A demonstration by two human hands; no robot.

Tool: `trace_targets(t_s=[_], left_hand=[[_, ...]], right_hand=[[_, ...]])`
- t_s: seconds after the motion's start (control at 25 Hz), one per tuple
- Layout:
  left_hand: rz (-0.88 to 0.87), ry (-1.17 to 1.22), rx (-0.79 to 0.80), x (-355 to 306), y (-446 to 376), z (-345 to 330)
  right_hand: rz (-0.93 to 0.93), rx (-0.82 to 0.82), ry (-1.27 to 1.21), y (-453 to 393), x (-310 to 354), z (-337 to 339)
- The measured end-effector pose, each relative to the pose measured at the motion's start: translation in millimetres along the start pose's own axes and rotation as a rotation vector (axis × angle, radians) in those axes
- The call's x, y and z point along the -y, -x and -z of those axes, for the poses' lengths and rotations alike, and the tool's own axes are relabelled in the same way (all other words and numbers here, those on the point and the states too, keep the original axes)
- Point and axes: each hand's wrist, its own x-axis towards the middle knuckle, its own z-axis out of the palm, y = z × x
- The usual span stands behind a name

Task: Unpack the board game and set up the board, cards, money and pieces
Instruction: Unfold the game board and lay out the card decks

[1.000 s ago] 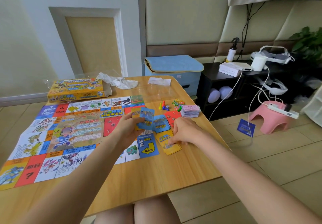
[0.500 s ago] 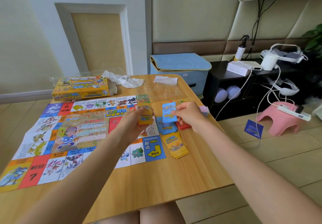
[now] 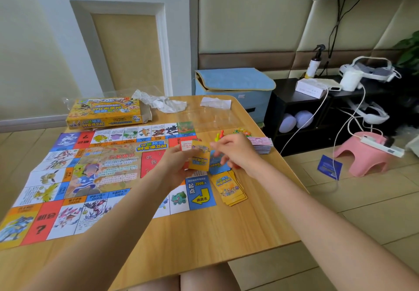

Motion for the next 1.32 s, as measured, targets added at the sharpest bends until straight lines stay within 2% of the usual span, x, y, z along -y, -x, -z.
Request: trace_targets(t_s=[0.16,0.24,0.32,0.44,0.56,0.6,0.64,0.72,0.76,0.84,0.92,1.0,1.04,1.08,1.16,1.2,1.32], left_hand=[[0.033,0.019,0.124,2.8,8.9,-7.2],[0.033,0.086,0.118,0.8,8.8,-1.4],[0.030,0.101,0.121,0.5,9.1,3.8],[0.083,0.086,0.126,1.2,11.5,0.7],[0.054,0.030,0.150,1.2,15.0,-8.6],[-0.007,-0.063,0.154,1.2,15.9,-11.6],[-0.101,-0.241,0.166,2.2,15.3,-13.4],[-0.367,-0.707,0.204,3.9,10.9,-15.8],[-0.493,-0.896,0.227,4.3,8.1,-18.1],[-0.641,-1.105,0.262,3.3,3.0,-25.0],[-0.707,-1.155,0.243,-2.0,-3.6,-31.3],[-0.754,-1.204,0.176,-8.9,-13.3,-35.5],[-0.752,-1.227,0.121,-12.3,-18.6,-36.1],[-0.737,-1.234,0.065,-15.2,-23.3,-36.3],[-0.689,-1.238,0.026,-16.3,-32.5,-37.4],[-0.664,-1.262,0.049,-14.9,-36.1,-39.2],[-0.612,-1.365,0.146,-9.5,-45.7,-48.6]], right_hand=[[-0.060,0.083,-0.046,8.4,1.8,22.4],[-0.108,0.231,-0.052,14.6,-5.0,36.7],[-0.103,0.343,0.114,23.7,-14.0,38.2],[-0.028,0.248,0.440,29.0,-22.2,24.1],[0.039,0.140,0.577,30.1,-21.5,21.6],[0.032,0.114,0.484,29.5,-19.1,25.0],[0.001,0.102,0.270,29.7,-14.8,29.1],[-0.097,0.129,-0.246,30.4,-5.9,34.5],[-0.124,0.153,-0.372,30.1,-3.3,35.3],[-0.123,0.177,-0.361,29.5,-2.4,34.3],[-0.107,0.176,-0.389,27.5,-4.9,34.9],[-0.103,0.107,-0.504,23.8,-10.9,40.0],[-0.086,0.009,-0.524,22.2,-14.7,43.0],[-0.063,-0.127,-0.478,19.2,-21.2,44.9],[-0.017,-0.359,-0.234,14.0,-36.9,42.6],[0.007,-0.401,-0.133,13.4,-42.4,38.2],[0.066,-0.386,0.075,8.4,-54.4,24.7]])
